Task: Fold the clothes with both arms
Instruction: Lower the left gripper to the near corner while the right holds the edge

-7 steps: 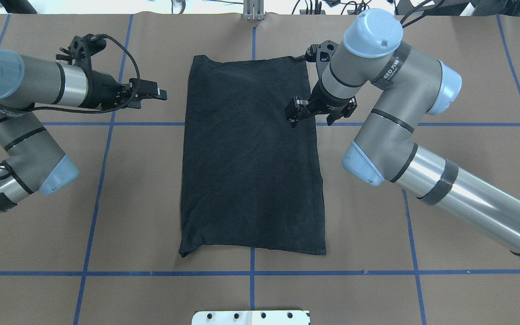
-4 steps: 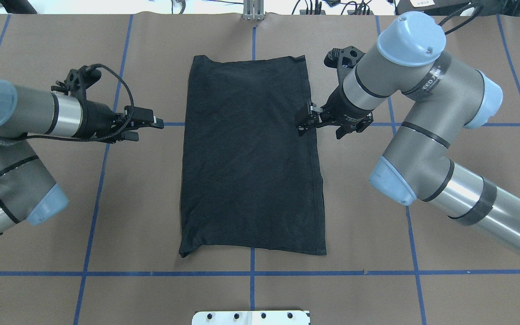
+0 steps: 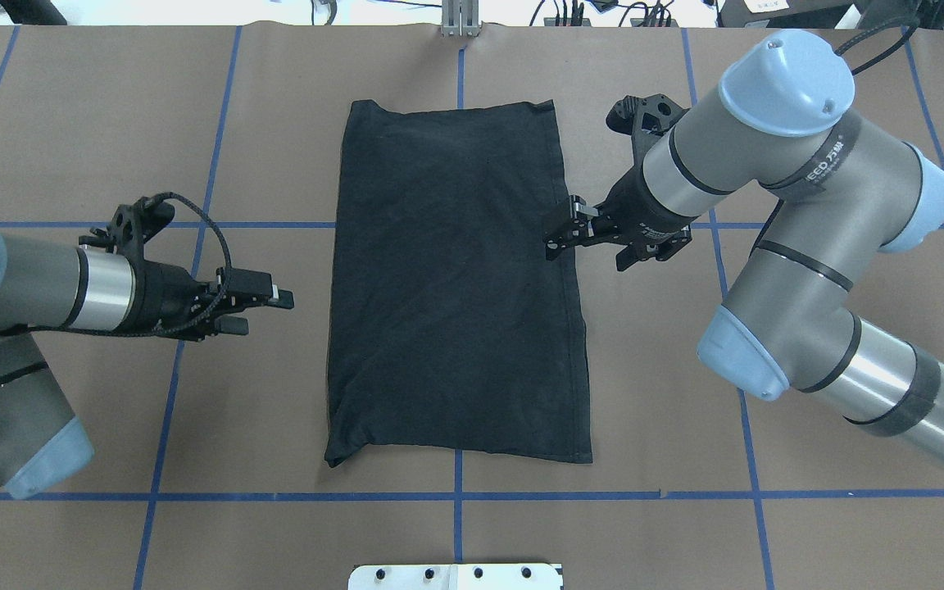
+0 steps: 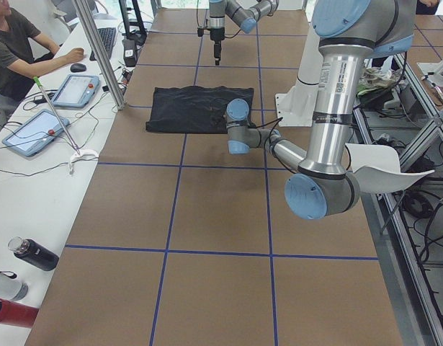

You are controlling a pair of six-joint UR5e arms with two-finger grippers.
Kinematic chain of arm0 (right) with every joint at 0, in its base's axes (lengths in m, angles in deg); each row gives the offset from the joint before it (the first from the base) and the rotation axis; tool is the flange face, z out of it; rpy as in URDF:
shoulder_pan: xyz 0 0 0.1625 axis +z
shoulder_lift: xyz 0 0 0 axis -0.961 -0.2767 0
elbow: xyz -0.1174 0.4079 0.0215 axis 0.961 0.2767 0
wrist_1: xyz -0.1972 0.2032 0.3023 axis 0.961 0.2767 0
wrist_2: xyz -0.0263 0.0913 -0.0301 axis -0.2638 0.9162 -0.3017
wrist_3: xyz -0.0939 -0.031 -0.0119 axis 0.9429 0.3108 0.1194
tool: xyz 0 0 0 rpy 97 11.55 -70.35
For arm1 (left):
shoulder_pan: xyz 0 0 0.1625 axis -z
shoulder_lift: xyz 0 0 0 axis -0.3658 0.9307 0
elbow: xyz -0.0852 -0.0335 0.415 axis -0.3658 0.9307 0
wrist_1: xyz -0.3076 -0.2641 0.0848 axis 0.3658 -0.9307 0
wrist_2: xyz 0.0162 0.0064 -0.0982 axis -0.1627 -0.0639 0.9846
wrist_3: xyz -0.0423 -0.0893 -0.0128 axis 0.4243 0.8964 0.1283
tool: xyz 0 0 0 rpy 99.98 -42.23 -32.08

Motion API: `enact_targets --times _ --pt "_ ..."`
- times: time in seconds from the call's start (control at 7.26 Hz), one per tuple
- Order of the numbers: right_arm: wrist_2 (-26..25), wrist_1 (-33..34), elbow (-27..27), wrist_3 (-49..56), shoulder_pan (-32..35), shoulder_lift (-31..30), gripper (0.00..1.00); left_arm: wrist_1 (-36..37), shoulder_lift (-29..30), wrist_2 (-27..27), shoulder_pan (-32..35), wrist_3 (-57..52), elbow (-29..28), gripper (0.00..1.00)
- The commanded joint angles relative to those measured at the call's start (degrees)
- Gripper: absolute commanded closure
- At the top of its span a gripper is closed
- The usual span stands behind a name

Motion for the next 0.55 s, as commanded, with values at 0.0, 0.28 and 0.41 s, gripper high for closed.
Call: enact_targets --times 0.0,0.28,0.41 --pt "-0.6 0.0 0.1 -0.1 -1.0 0.0 0.00 5.3 1.2 -5.0 -5.6 2.3 1.4 0.00" --pt "-0.5 0.0 0.1 -0.2 -1.1 0.0 0.00 14.2 4.8 -8.6 -9.4 2.3 2.6 0.00" --pt "-0.5 0.0 0.2 -0.1 -1.1 0.0 0.00 16.7 6.2 -9.7 -11.0 2.3 2.4 0.00"
